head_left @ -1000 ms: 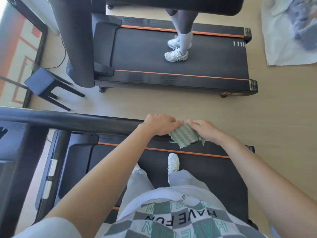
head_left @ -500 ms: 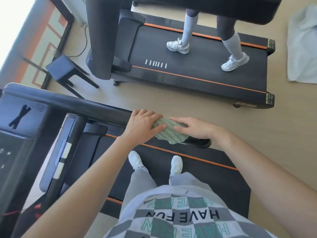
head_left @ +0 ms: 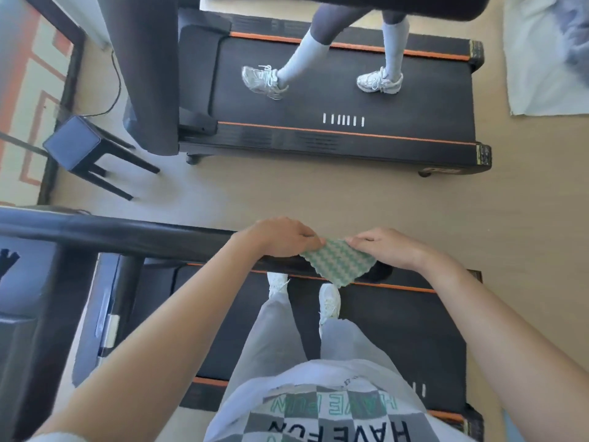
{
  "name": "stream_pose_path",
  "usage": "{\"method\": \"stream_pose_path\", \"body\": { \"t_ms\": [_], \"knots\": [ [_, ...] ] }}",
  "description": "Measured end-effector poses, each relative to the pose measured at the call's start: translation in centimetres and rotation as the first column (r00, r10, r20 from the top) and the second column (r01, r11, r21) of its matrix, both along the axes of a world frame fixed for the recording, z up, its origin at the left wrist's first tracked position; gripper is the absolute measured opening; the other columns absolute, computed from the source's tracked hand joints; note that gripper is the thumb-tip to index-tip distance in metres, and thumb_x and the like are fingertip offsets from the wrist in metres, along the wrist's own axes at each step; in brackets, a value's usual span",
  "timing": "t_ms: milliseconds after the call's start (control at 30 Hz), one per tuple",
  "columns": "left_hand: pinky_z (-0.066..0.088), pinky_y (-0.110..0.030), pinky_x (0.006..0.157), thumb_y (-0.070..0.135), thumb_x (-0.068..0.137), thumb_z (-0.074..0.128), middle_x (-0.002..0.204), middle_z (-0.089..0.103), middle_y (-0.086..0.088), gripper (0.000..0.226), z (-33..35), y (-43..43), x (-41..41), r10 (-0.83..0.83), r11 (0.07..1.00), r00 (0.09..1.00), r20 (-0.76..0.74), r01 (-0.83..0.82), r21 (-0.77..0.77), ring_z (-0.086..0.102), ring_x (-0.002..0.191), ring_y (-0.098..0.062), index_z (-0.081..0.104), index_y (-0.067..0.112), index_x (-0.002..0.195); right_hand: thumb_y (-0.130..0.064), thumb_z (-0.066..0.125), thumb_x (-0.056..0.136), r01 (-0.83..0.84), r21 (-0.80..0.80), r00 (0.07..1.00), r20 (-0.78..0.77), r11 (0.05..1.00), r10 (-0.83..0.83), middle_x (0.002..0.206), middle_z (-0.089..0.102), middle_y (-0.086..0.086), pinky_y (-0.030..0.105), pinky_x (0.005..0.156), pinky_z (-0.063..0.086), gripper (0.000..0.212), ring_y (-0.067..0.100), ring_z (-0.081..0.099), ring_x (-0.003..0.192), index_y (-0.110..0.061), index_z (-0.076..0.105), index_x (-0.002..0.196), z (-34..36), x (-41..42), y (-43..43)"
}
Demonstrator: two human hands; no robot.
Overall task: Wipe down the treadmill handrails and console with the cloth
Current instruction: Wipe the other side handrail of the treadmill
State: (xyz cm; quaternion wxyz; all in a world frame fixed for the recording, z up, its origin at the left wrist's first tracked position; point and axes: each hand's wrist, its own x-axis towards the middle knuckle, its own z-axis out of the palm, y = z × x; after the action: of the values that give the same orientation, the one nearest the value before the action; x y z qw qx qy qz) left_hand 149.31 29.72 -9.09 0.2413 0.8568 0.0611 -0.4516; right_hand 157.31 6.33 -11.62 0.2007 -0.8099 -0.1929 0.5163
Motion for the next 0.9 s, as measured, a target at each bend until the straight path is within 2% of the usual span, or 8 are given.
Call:
{"method": "stream_pose_path", "body": {
  "t_ms": [133,200,300,433,600,667,800,900],
  "knots": [
    [0.036,-0.041,0.116,0.062,0.099,0.050,0.135,0.065,0.009,0.047,-1.7,1.5,2.7,-0.035,0.971,0.995,-0.096,0.011,-0.238,0.054,0.130,-0.017,0.068,0.032,0.130,-0.057,0.054,0.097,0.125,-0.040,0.990,-0.068,0.991,-0.127,0.067,0.061,-0.023,0.025,0.070,0.041,0.042,0.006,0.055,0.072,-0.036,0.069,0.064,0.6,0.4,1.2],
    [0.037,-0.041,0.118,0.055,0.100,0.055,0.133,0.065,0.014,0.043,-2.5,1.8,3.3,-0.050,0.924,0.994,-0.098,0.009,-0.382,0.056,0.127,-0.012,0.066,0.031,0.134,-0.062,0.053,0.094,0.142,-0.021,0.986,-0.082,0.990,-0.143,0.079,0.062,-0.022,0.028,0.077,0.043,0.037,0.006,0.057,0.082,-0.033,0.074,0.085,0.9,0.0,1.4],
    [0.041,-0.037,0.115,0.051,0.095,0.059,0.130,0.067,0.019,0.043,-3.5,1.9,3.7,-0.036,0.828,0.987,-0.158,-0.059,-0.557,0.059,0.125,-0.006,0.066,0.033,0.134,-0.055,0.057,0.096,0.210,-0.024,0.977,-0.028,0.977,-0.211,0.117,0.068,-0.021,0.026,0.100,0.043,0.033,0.002,0.058,0.112,-0.040,0.069,0.122,2.1,-1.4,0.8],
    [0.038,-0.032,0.116,0.041,0.100,0.059,0.142,0.060,0.019,0.045,-4.7,0.7,4.5,-0.089,0.759,0.964,-0.251,-0.098,-0.643,0.055,0.132,-0.002,0.057,0.033,0.144,-0.060,0.062,0.089,0.420,-0.035,0.898,0.164,0.907,-0.409,0.137,0.061,-0.012,0.036,0.108,0.042,0.051,0.012,0.054,0.129,-0.033,0.064,0.132,2.5,-4.2,-0.9],
    [0.038,-0.038,0.119,0.043,0.106,0.051,0.143,0.059,0.019,0.033,-4.7,-2.7,6.8,-0.210,0.797,0.928,-0.307,-0.019,-0.604,0.055,0.132,-0.007,0.053,0.054,0.137,-0.052,0.065,0.091,0.714,0.106,0.654,0.249,0.692,-0.714,0.132,0.060,-0.015,0.032,0.106,0.043,0.048,0.008,0.055,0.123,-0.027,0.061,0.132,2.5,-7.9,-0.6],
    [0.037,-0.035,0.119,0.045,0.107,0.048,0.146,0.055,0.018,0.036,-4.8,-3.3,7.5,-0.265,0.795,0.909,-0.321,0.018,-0.606,0.053,0.133,-0.008,0.050,0.050,0.143,-0.047,0.064,0.094,0.759,0.131,0.597,0.254,0.638,-0.761,0.139,0.057,-0.012,0.030,0.110,0.040,0.049,0.008,0.051,0.129,-0.024,0.058,0.136,2.2,-8.6,-0.1],
    [0.033,-0.029,0.117,0.052,0.104,0.051,0.146,0.054,0.023,0.045,-4.6,-1.0,8.0,-0.352,0.790,0.884,-0.307,0.105,-0.604,0.051,0.133,-0.003,0.044,0.051,0.149,-0.046,0.060,0.096,0.668,0.017,0.711,0.283,0.744,-0.644,0.146,0.052,-0.008,0.024,0.105,0.032,0.048,0.012,0.044,0.138,-0.024,0.059,0.138,2.1,-7.3,0.3],
    [0.035,-0.030,0.117,0.059,0.097,0.058,0.137,0.061,0.027,0.048,-4.5,2.4,7.3,-0.370,0.795,0.881,-0.296,0.135,-0.591,0.055,0.129,0.001,0.048,0.056,0.144,-0.056,0.059,0.093,0.492,-0.069,0.854,0.228,0.868,-0.467,0.141,0.055,-0.011,0.033,0.105,0.038,0.048,0.013,0.046,0.135,-0.031,0.062,0.134,2.5,-5.5,1.2]
  ]
}}
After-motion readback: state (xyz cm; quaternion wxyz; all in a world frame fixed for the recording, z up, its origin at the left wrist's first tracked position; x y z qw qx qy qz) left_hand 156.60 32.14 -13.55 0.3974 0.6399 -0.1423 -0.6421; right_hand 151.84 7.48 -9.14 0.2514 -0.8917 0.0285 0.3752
